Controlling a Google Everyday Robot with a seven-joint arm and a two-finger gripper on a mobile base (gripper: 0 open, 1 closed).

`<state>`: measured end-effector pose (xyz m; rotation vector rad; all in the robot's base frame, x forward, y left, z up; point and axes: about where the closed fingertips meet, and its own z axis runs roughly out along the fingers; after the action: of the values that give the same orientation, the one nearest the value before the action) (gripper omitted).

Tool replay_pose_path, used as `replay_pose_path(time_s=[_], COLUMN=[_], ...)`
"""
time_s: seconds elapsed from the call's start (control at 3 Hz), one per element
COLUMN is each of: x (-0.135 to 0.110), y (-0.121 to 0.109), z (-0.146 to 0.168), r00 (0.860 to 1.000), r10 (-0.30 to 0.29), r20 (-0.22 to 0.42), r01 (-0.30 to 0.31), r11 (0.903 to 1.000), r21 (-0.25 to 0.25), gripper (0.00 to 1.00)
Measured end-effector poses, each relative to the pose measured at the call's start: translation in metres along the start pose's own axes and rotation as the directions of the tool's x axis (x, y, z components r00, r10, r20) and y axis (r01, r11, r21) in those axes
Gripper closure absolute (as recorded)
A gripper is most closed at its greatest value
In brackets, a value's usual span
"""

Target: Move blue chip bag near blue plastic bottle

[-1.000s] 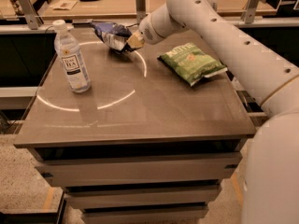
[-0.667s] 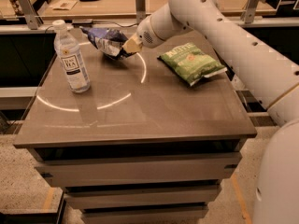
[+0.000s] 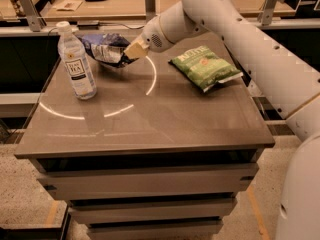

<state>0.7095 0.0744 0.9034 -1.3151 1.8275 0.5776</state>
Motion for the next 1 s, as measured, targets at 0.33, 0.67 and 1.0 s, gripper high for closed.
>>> replay_pose_path(time_s=[0.33,0.67,1.0], x=[0.000,0.003,0.002], y=[0.000,0.011,0.026], z=[0.000,0.010,0.021], r00=[1.000,1.000,1.000], r10=[0.000,-0.006,-0.002], r20=[0.000,-0.011,0.001], r01=[0.000,0.006,0.002], r11=[1.0000,0.9996,0.9981], r21=[0.000,-0.028,-0.061], gripper=[1.00,1.00,1.00])
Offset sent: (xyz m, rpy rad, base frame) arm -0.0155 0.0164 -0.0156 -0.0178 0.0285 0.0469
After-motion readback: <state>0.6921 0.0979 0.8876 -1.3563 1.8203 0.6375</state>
